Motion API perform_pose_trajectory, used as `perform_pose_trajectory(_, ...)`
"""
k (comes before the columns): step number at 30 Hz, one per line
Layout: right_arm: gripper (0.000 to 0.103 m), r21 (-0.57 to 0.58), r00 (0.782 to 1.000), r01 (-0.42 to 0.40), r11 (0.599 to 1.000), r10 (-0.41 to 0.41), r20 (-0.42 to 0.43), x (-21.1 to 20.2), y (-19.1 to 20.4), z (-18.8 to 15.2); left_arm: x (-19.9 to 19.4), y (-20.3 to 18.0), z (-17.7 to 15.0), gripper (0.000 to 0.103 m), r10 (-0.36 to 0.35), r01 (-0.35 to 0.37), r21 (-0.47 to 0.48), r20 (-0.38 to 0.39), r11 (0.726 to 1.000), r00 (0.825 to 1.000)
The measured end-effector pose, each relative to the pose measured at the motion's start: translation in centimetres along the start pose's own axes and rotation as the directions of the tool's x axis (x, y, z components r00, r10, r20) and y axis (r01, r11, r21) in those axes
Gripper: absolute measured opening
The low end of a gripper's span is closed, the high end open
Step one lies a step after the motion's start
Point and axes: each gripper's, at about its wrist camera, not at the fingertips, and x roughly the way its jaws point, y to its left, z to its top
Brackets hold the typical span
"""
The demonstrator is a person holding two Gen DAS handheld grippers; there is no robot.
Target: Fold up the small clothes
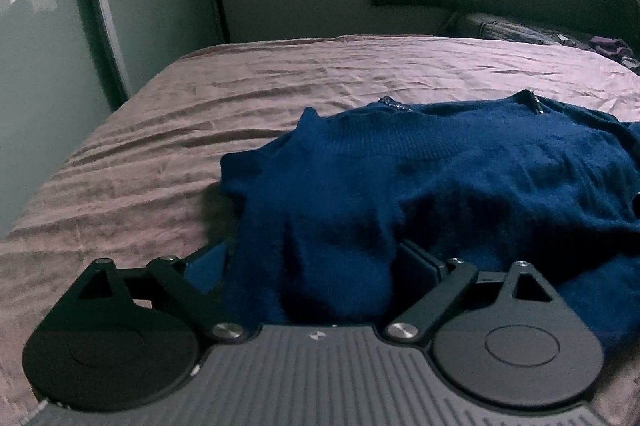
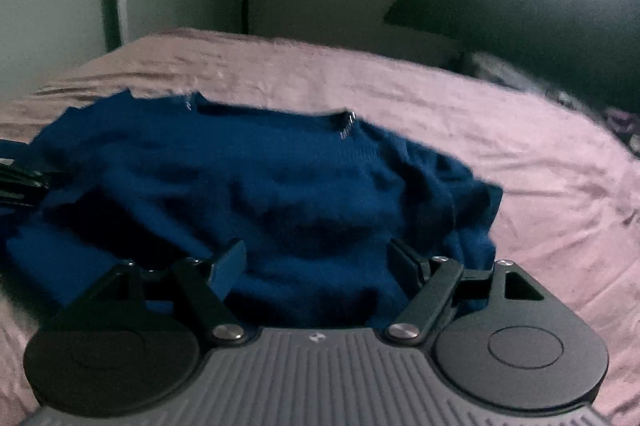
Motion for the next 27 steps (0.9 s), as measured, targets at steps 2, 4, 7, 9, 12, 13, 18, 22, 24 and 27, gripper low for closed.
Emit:
perform_pose_trajectory(2, 0.078, -0.028, 1.000, -0.005, 1.000, 0.006, 0.021, -0.9, 1.1, 0.3, 0.0, 0.1, 0.1, 0.095, -0.003, 0.003, -0.005, -0.004, 1.000, 1.000)
perform_pose_trajectory(4, 0.078, -0.065, 0.999, -0.018, 0.998, 0.021, 0.041, -1.5, 2.3, 0.6, -0.1, 0.3, 0.1, 0.096, -0.003, 0.003, -0.005, -0.005, 1.000, 1.000)
perform_pose_trajectory(7, 0.078, -0.122, 0.997, -0.046, 0.992, 0.053, 0.061, -2.6, 4.4, 0.8, -0.3, 0.5, 0.3, 0.097, -0.003, 0.003, -0.001, -0.005, 1.000, 1.000)
perform_pose_trajectory(9, 0.079, -0.150, 0.995, -0.061, 0.987, 0.072, 0.069, -3.2, 5.7, 0.8, -0.5, 0.8, 0.4, 0.098, 0.000, 0.000, -0.002, -0.002, 1.000, 1.000)
perform_pose_trajectory(12, 0.082, -0.192, 0.992, -0.087, 0.977, 0.103, 0.077, -3.8, 7.4, 0.8, -0.7, 1.4, 0.7, 0.098, 0.010, -0.010, -0.007, 0.003, 1.000, 1.000)
perform_pose_trajectory(13, 0.082, -0.202, 0.991, -0.090, 0.975, 0.107, 0.077, -3.9, 7.9, 0.8, -0.8, 1.7, 0.7, 0.098, 0.015, -0.015, -0.010, 0.004, 1.000, 1.000)
perform_pose_trajectory(18, 0.082, -0.231, 0.987, -0.124, 0.965, 0.144, 0.073, -4.3, 9.6, 0.6, -0.8, 3.1, 1.2, 0.099, 0.046, -0.046, -0.018, 0.002, 0.999, 0.999)
perform_pose_trajectory(22, 0.082, -0.262, 0.981, -0.160, 0.952, 0.184, 0.068, -5.0, 11.3, 0.1, -0.6, 4.9, 1.8, 0.101, 0.055, -0.054, -0.025, 0.006, 0.998, 0.998)
perform_pose_trajectory(24, 0.082, -0.286, 0.976, -0.183, 0.940, 0.209, 0.063, -5.3, 12.3, -0.3, -0.3, 6.8, 2.4, 0.101, 0.030, -0.030, -0.077, -0.005, 0.997, 1.000)
perform_pose_trajectory(27, 0.082, -0.343, 0.971, -0.202, 0.917, 0.233, 0.051, -5.3, 14.1, -1.1, 1.0, 9.9, 3.4, 0.101, -0.074, 0.061, -0.193, -0.063, 0.979, 0.995)
